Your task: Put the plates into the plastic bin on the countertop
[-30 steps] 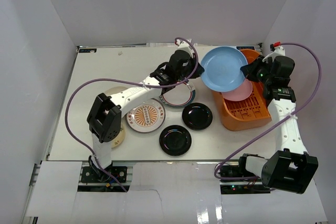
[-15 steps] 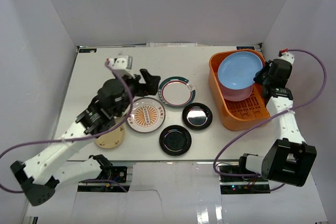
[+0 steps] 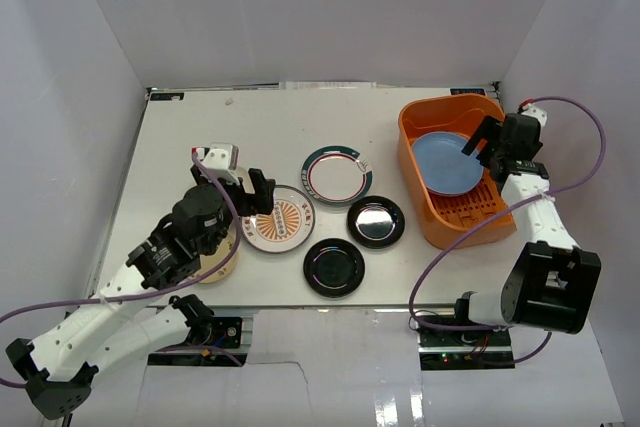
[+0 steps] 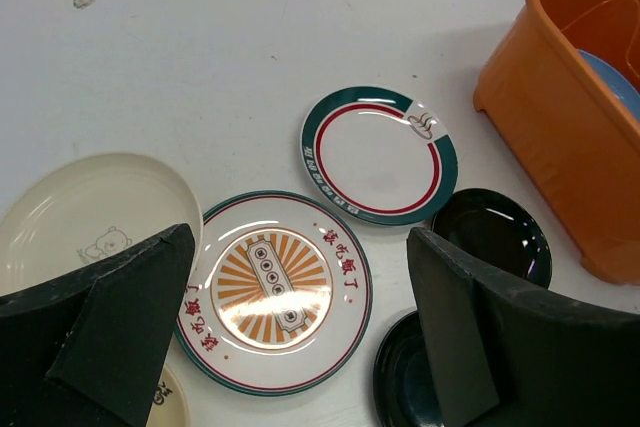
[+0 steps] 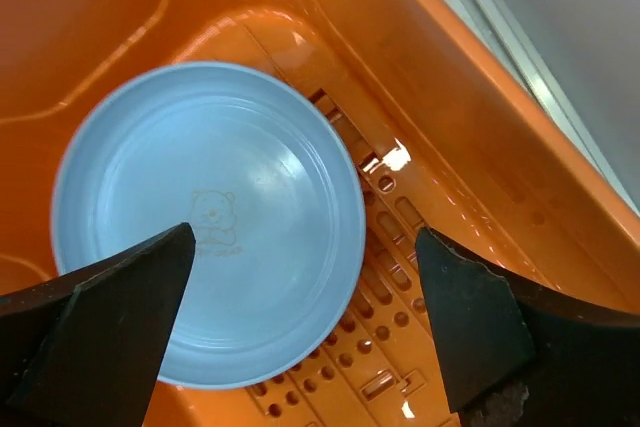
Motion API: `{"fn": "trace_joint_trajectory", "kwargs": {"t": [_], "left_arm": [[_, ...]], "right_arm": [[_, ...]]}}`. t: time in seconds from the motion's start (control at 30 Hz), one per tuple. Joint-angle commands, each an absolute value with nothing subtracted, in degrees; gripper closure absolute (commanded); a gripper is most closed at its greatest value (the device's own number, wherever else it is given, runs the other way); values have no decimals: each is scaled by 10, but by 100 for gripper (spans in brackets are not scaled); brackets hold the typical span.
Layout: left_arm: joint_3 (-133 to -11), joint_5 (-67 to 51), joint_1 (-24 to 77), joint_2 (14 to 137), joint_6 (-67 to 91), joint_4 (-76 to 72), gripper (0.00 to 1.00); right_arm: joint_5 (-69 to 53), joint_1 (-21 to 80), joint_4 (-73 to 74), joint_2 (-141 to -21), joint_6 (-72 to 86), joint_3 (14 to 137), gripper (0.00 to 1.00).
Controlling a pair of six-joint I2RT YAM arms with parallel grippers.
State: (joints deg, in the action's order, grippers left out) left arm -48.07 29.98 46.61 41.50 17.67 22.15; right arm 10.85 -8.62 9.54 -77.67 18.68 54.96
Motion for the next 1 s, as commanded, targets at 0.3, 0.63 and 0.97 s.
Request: {"fn": "trace_joint_trajectory", "kwargs": {"t": [0.3,0.63,0.97], "left_arm": [[-458,347,465,357,100,150,2],[-402,482,461,256,133,138,2],[-393,431,456,263,144,134,2]], "right_arm": [[149,332,25,-807,172,651,26],[41,479,13,-1105,230,914,18],[49,528,55,-1325,277,1120,19]]}}
